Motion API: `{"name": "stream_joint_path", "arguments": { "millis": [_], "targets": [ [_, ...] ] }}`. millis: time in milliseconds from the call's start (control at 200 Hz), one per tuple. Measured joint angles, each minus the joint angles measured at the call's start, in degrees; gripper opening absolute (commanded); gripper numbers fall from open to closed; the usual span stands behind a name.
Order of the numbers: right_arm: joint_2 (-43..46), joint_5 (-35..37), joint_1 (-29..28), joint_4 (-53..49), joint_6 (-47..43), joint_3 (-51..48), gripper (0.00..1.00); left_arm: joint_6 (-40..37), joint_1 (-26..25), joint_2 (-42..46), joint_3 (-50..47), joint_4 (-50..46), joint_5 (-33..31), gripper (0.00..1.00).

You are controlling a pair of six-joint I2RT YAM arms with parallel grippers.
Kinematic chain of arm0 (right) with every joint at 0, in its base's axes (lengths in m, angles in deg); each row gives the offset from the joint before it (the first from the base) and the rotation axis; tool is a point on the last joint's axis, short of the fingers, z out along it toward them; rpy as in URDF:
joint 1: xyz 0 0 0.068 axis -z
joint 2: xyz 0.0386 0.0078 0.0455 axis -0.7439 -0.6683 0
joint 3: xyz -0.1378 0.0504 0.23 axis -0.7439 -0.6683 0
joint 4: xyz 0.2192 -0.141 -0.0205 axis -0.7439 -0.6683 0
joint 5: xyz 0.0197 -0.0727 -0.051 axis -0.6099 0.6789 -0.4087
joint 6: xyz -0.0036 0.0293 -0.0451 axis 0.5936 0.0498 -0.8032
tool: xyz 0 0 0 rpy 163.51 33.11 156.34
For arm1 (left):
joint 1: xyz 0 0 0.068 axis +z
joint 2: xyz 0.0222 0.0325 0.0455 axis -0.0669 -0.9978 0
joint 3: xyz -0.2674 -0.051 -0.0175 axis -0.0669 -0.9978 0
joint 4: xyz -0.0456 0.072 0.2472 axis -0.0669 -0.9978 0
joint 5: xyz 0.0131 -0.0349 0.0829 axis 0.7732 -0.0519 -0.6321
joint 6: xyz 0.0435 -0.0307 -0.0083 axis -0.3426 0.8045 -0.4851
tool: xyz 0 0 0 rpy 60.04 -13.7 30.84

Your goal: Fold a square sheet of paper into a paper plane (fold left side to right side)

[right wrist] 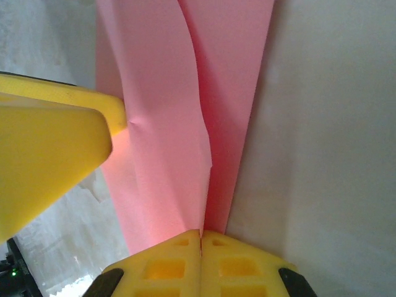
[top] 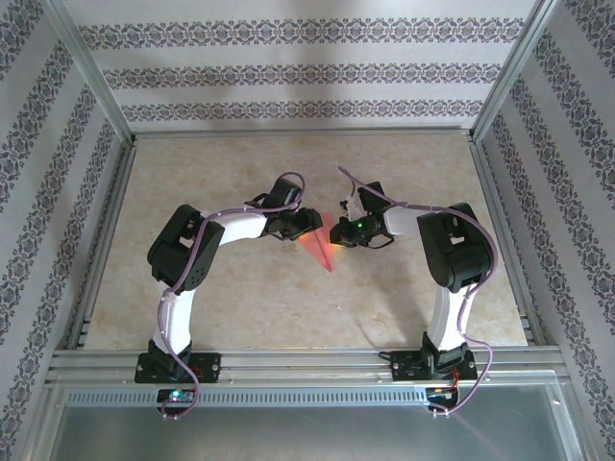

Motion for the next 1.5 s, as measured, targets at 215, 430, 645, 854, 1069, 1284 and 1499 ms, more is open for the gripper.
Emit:
{"name": "stream_joint_path", "arguments": {
  "millis": [215, 430, 645, 854, 1069, 1284, 1499],
  "targets": [
    [-0.15, 0.46, -0.11, -0.76, -0.39, 0.48, 0.0, 0.0, 0.0, 0.0, 0.02, 0.02, 0.04, 0.51],
    [-0.83, 0.42, -0.13, -1.7, -0.63, 1.36, 0.0, -0.22, -0.26, 0.2, 0.52, -0.52, -0.02, 0.56],
    [-1.38, 0.35, -0.5, -1.68, -0.87, 1.97, 0.0, -0.48, -0.26, 0.68, 1.29, -2.73, -0.42, 0.61],
    [-1.49, 0.13, -0.5, -1.79, -1.31, 2.12, 0.0, -0.85, -0.24, 2.91, 1.31, -5.46, -1.88, 0.63],
    [-1.64, -0.02, -0.5, -2.16, -1.6, 2.4, 0.0, -1.31, -0.07, 6.12, 1.36, -5.46, -1.31, 0.37],
    [-1.75, -0.04, -0.5, -2.38, -1.7, 2.6, 0.0, -2.03, 0.17, 4.13, 3.96, -5.11, 4.07, 0.12],
    [-1.79, 0.02, -0.63, -2.71, -1.81, 2.82, 0.0, -2.47, 0.15, -0.17, 5.68, -4.9, 6.45, 0.06]
  ]
}}
